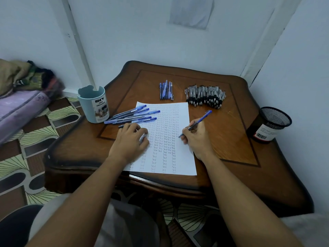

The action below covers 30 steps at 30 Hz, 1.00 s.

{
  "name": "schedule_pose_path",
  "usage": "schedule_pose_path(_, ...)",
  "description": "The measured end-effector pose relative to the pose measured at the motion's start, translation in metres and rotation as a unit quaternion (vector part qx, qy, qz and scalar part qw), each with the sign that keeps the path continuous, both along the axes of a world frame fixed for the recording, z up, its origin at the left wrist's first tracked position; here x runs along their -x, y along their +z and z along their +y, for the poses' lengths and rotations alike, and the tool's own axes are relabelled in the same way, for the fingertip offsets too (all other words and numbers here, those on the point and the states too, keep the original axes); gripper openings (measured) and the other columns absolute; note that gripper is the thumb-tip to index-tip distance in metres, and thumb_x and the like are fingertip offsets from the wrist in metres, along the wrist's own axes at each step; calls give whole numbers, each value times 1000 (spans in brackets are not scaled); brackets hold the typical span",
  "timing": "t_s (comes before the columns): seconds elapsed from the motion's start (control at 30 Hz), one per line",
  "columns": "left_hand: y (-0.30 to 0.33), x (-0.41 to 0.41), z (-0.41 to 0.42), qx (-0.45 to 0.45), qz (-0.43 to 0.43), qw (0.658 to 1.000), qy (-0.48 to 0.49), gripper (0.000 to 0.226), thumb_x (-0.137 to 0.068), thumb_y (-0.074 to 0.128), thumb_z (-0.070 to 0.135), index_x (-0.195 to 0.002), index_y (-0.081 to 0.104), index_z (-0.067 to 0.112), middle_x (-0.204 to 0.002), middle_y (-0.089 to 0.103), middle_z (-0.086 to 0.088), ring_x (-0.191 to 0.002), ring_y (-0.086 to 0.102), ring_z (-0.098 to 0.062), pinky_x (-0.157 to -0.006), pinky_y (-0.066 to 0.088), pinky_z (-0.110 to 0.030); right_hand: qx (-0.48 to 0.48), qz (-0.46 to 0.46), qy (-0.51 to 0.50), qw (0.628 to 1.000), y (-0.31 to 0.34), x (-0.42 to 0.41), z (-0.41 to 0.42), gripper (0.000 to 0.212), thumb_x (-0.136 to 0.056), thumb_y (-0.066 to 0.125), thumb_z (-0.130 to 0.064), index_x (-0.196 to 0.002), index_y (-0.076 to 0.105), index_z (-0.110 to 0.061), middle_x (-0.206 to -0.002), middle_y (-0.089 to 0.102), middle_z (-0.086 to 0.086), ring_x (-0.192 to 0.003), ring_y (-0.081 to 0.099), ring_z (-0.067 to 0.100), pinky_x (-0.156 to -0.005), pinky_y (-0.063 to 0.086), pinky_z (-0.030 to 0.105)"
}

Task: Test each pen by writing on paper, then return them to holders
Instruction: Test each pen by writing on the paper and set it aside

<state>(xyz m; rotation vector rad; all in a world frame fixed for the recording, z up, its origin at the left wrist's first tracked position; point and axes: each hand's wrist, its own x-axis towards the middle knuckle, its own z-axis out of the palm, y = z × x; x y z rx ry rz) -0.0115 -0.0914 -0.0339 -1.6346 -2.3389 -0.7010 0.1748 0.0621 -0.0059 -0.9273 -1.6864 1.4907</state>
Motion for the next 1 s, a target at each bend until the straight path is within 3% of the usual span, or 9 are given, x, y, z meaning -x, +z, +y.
schedule_pose_path(0.2, -1, 1, 0, 6, -3, 1000, 2, 38, -86, 39, 44, -103, 67, 24, -98, 54, 5, -91, 44, -18, -78, 37, -35, 29, 23, -4, 999, -1, 1, 1, 21, -98, 53, 3, -96, 41, -15, -76, 56, 12, -59, 56, 19, -50, 46, 28)
schedule_pose_path(0.27, -2, 1, 0, 4, -1, 1000, 1, 37, -86, 40, 44, -102, 67, 24, -97, 54, 5, -91, 45, -18, -77, 38, -36, 80, 66, -9, 995, 0, -1, 4, 13, -103, 49, -9, -91, 44, -13, -70, 57, 11, -51, 53, 18, -43, 40, 27)
schedule_pose_path(0.33, -2, 0, 0, 3, -3, 1000, 0, 36, -86, 41, 43, -102, 67, 24, -97, 54, 5, -91, 45, -18, -77, 40, -36, 144, 99, -17, 984, 3, -3, 7, 34, -107, 42, -27, -80, 51, -10, -62, 57, 6, -48, 50, 17, -41, 34, 28)
schedule_pose_path(0.43, -1, 0, 0, 5, -4, 1000, -1, 36, -86, 41, 43, -102, 67, 24, -98, 54, 6, -92, 44, -17, -78, 41, -37, 195, 121, -30, 973, 4, -2, 8, 46, -107, 38, -29, -70, 53, -8, -59, 56, 5, -53, 52, 19, -49, 40, 31)
schedule_pose_path(0.5, 0, 0, 1, 7, -1, 1000, -1, 36, -86, 41, 44, -103, 66, 24, -98, 54, 6, -92, 44, -17, -78, 40, -37, 224, 146, -42, 963, 5, -1, 10, 40, -107, 39, -25, -76, 54, -5, -62, 54, 8, -58, 57, 23, -56, 50, 32)
schedule_pose_path(0.6, 0, 1, 1, 5, 2, 1000, -2, 36, -85, 41, 44, -102, 67, 24, -97, 55, 5, -92, 45, -18, -77, 41, -38, 257, 170, -54, 950, 7, -3, 12, 31, -107, 38, -21, -92, 57, -2, -65, 49, 10, -59, 57, 25, -52, 53, 29)
schedule_pose_path(0.77, -2, 3, 1, 6, 2, 1000, 2, 37, -84, 41, 44, -102, 67, 25, -98, 55, 5, -92, 45, -17, -76, 35, -34, 241, 180, -61, 952, 8, -3, 12, 19, -105, 36, -7, -116, 50, -14, -58, 44, 4, -44, 47, 15, -38, 33, 22)
schedule_pose_path(0.83, -3, 4, 1, 14, 15, 1000, -2, 36, -85, 41, 44, -103, 66, 25, -99, 54, 5, -92, 44, -17, -76, 33, -33, 247, 185, -65, 949, 7, -3, 14, 21, -106, 36, -12, -118, 52, -17, -58, 43, 1, -41, 39, 11, -37, 22, 20)
schedule_pose_path(1.0, -3, 3, 1, 9, 9, 1000, 1, 36, -86, 40, 44, -103, 66, 26, -99, 54, 6, -92, 41, -14, -77, 33, -32, 270, 179, -61, 944, 5, -4, 17, 24, -102, 39, -17, -111, 59, -6, -59, 40, 1, -40, 32, 9, -41, 16, 24)
